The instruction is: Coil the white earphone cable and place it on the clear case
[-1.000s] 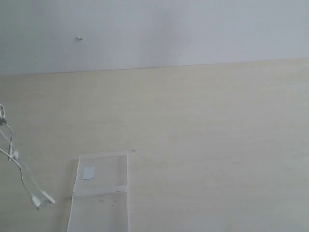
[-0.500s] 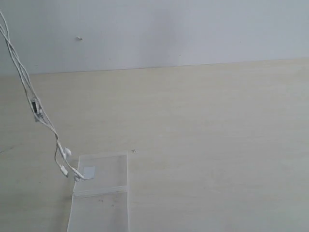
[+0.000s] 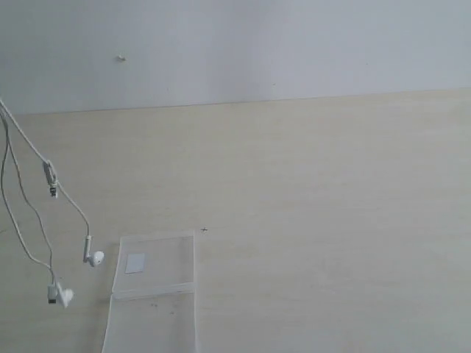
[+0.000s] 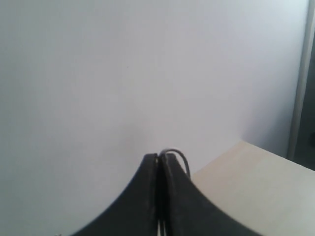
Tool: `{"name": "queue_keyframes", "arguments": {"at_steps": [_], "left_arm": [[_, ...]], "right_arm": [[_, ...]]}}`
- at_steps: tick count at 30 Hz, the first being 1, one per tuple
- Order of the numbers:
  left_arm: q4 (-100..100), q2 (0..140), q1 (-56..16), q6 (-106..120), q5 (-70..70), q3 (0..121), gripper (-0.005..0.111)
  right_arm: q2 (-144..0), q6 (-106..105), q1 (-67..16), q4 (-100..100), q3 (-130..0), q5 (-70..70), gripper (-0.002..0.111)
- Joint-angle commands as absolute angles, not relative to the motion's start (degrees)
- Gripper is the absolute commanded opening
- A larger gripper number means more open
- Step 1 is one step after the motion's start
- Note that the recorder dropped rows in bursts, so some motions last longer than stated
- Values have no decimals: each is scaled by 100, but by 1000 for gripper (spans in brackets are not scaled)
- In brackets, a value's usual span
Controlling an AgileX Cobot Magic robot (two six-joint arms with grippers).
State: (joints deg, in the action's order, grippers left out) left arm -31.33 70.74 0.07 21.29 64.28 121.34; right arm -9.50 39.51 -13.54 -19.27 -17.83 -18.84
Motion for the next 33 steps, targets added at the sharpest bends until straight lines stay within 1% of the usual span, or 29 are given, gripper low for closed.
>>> {"name": "queue_keyframes", "arguments": {"at_steps": [1,5,6,7,10,12,15,18,21,23,25,28,30,33], "left_arm": [[-3325,7201,0,2189,6290,12362,0],[-3372,7201,0,2189,6290,12442,0],[-3373,7201,0,2189,6290,12455,0],[-3387,7201,0,2189,6304,12455,0],[-3421,7225,0,2189,6362,12455,0],[-3452,7238,0,2177,6345,12455,0],[-3595,7238,0,2177,6336,12455,0],[-3755,7259,0,2187,6336,12455,0],[-3779,7268,0,2187,6350,12455,0],[-3779,7268,0,2187,6358,12455,0],[-3779,7268,0,2187,6409,12455,0],[-3816,7268,0,2187,6407,12455,0],[-3816,7268,0,2211,6407,12455,0],[-3816,7268,0,2211,6407,12455,0]], "right_arm": [[-2560,6396,-1329,-4820,-3844,-1369,0],[-3910,8907,-1329,-8210,-5115,-2139,0],[-4245,9753,-1329,-9057,-5397,-2450,0],[-4931,11170,-1329,-9995,-5866,-3170,0],[-5737,11892,-1329,-9995,-6375,-4186,0],[-6049,12177,-1329,-9995,-6543,-4377,0],[-6402,12189,-1329,-9745,-6587,-4614,0],[-6628,12189,-1329,-9601,-6587,-4544,0],[-6820,11367,-1329,-9586,-6609,-5038,0],[-6949,10602,-1414,-9803,-6609,-5299,5],[-7086,10260,-1624,-9927,-6609,-5339,13],[-7317,9886,-2014,-9900,-6609,-5327,32],[-7499,9780,-2237,-9889,-6609,-5274,42],[-7785,9694,-2519,-9844,-6609,-5155,51]]}}
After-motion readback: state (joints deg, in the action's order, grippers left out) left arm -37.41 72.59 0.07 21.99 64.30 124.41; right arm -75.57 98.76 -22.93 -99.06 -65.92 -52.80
